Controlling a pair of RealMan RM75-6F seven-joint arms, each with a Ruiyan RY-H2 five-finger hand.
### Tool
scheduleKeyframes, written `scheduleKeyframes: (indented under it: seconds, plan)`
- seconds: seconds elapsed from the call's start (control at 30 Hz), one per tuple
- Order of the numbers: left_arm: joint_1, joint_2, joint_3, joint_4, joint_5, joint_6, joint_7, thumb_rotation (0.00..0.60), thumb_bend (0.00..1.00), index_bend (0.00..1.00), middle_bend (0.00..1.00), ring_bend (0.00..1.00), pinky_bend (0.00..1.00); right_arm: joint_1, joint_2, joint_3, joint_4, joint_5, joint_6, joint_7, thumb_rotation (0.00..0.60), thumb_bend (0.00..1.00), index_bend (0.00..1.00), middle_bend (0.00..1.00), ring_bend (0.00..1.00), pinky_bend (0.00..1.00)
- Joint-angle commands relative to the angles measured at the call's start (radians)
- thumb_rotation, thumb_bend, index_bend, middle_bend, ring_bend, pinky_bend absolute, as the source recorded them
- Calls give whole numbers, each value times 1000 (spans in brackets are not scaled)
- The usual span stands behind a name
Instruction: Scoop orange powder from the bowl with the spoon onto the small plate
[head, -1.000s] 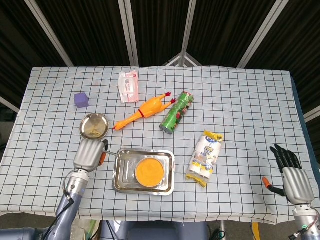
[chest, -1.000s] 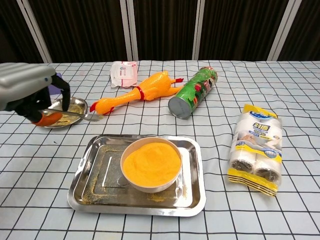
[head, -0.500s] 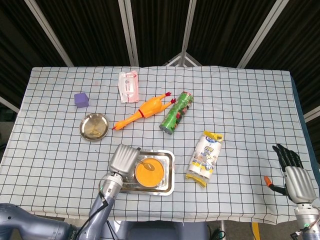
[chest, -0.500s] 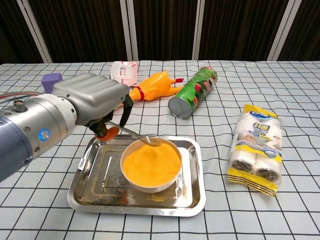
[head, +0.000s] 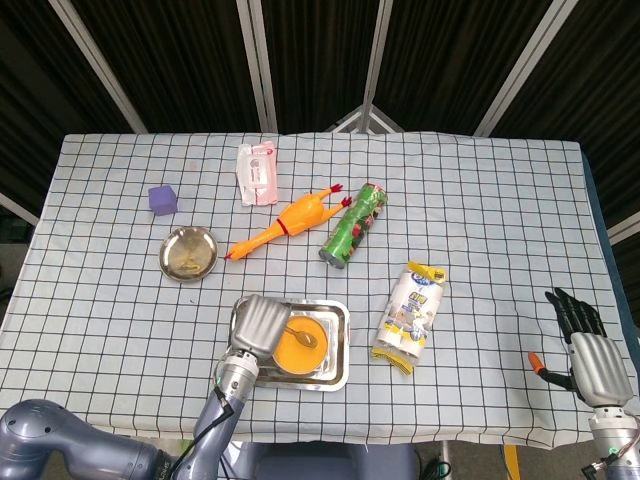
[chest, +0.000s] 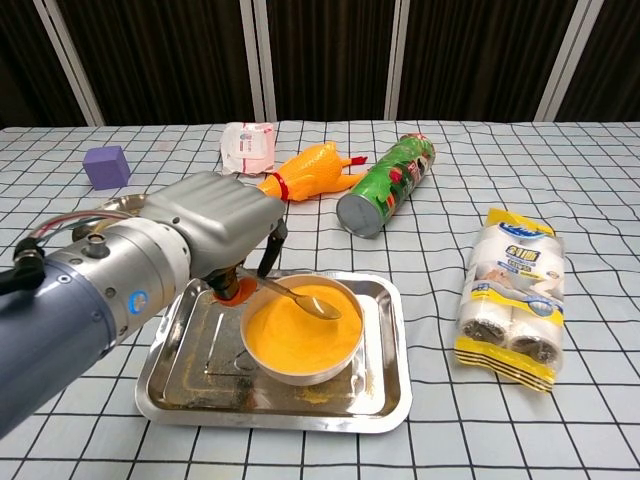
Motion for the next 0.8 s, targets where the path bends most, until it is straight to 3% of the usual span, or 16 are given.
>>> scheduleKeyframes:
  seconds: [0.03,0.17,0.47,0.8]
  plan:
    - [-1,13,3,-13,4,9,-5,600,422,457,1000,992,992,0,1,0,-1,0,0,1,600,359,0,0,0,0]
    - [0,37,1,-40,5,17,-18,600,369,433,1000,991,991,0,1,0,-2,-1,0,4,600,358,0,0,0,0]
    - [-8,84,-2,-89,-17,24,-36,600,365,425,1000,991,991,-1,0,-1,-6,-3,1,1,600,359,0,0,0,0]
    - [-37,62,10,-52,-55,16,-34,600,366,455,1000,991,991,-2,3,0,-7,-2,0,9,600,359,0,0,0,0]
